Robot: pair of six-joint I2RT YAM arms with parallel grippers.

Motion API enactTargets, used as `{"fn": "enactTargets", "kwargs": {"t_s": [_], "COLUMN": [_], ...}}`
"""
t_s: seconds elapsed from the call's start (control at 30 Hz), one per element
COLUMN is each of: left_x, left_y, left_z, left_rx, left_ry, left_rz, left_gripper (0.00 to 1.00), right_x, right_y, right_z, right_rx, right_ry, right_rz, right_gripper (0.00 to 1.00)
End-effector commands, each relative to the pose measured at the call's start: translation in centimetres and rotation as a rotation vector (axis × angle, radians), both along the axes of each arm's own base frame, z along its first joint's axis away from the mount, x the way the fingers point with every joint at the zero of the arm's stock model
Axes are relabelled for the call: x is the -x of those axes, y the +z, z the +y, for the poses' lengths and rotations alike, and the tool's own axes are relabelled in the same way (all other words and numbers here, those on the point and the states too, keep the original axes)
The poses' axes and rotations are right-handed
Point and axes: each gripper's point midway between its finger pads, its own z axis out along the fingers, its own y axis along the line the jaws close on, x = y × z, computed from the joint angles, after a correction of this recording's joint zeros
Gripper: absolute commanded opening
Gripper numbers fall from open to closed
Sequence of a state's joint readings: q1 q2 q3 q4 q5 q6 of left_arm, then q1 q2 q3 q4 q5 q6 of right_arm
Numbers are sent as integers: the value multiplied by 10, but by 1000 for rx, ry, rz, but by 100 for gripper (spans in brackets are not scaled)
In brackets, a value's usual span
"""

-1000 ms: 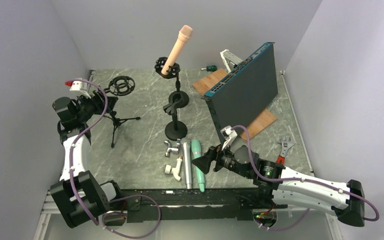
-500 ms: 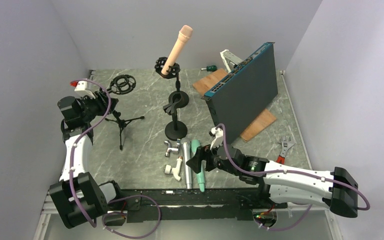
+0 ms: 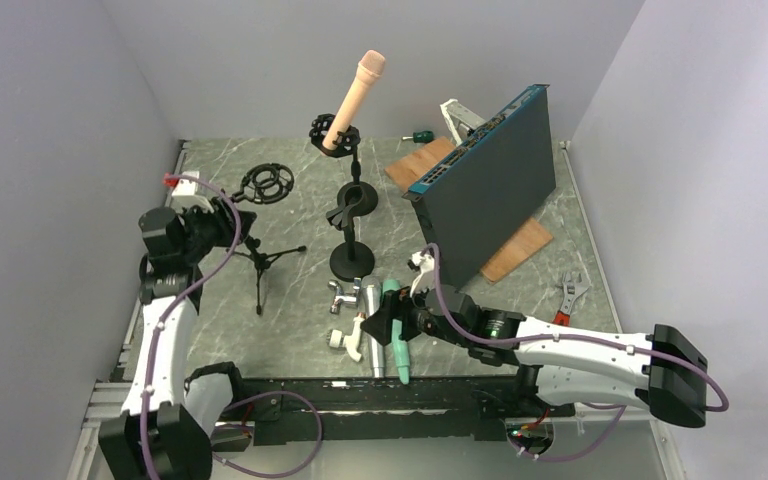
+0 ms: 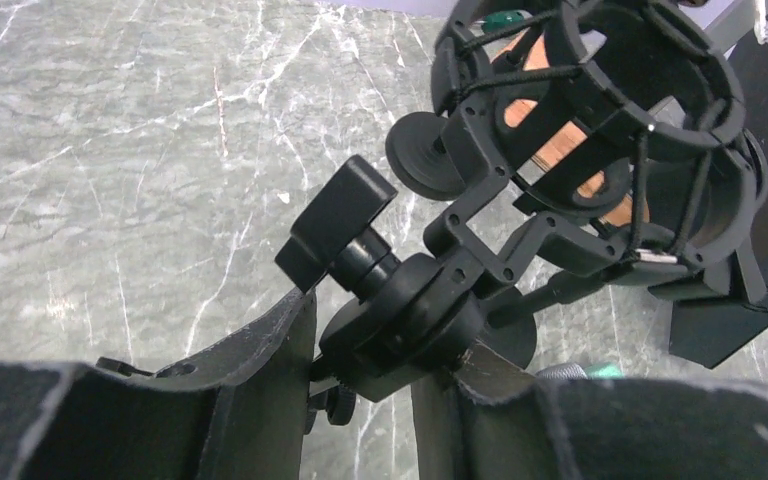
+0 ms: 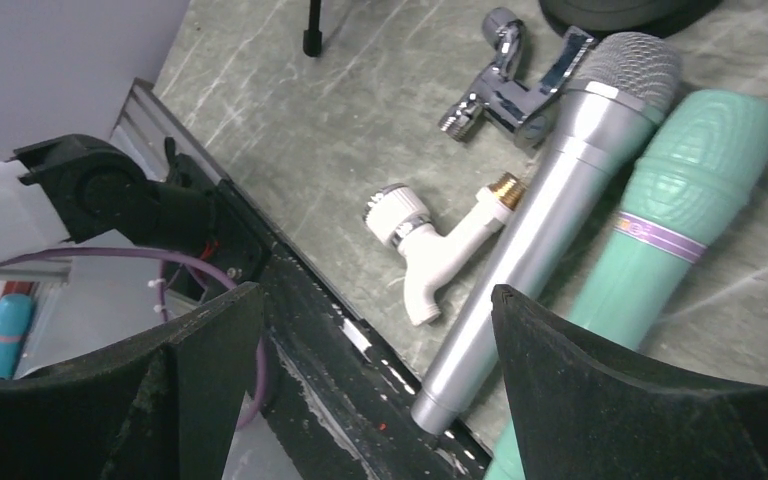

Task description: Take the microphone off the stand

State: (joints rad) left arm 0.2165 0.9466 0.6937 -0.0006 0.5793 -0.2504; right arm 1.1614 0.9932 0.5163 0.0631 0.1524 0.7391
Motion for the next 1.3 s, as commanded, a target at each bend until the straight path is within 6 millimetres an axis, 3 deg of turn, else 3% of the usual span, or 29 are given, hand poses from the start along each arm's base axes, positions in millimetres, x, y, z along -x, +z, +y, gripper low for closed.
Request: {"fn": "enactTargets", "kwargs": {"t_s": [0.0, 0.17, 0.37, 0.47, 0.7, 0.87, 1.07, 1.27], "left_x": [27, 47, 63, 68, 77, 86, 102, 102], "left_y": [-20, -15, -14, -18, -18, 7, 61, 116], "left_z": [-11, -19, -26, -26, -31, -30, -24, -16], "left_rx": [103, 101, 152, 154, 160, 123, 45, -12], "left_ry": [14, 4, 10, 30, 27, 28, 58, 91], "left_rz": [98, 90, 85, 99, 118, 55, -109, -249], "left_gripper": [10, 5, 14, 25, 75, 93, 98, 98], "right_x": [3, 3, -8, -12, -9, -13, -24, -37], "right_y": [38, 40, 46, 48, 46, 42, 48, 57], "right_z": [32, 61, 93, 107, 137, 149, 165, 186], "right_rx": [-154, -180, -188, -210, -252, -252, -314, -389], "right_ry": [60, 95, 97, 98, 154, 153, 106, 86], "right_rz": [4, 61, 85, 99, 157, 172, 212, 242], "right_gripper": [86, 85, 85, 85, 84, 84, 80, 76]}}
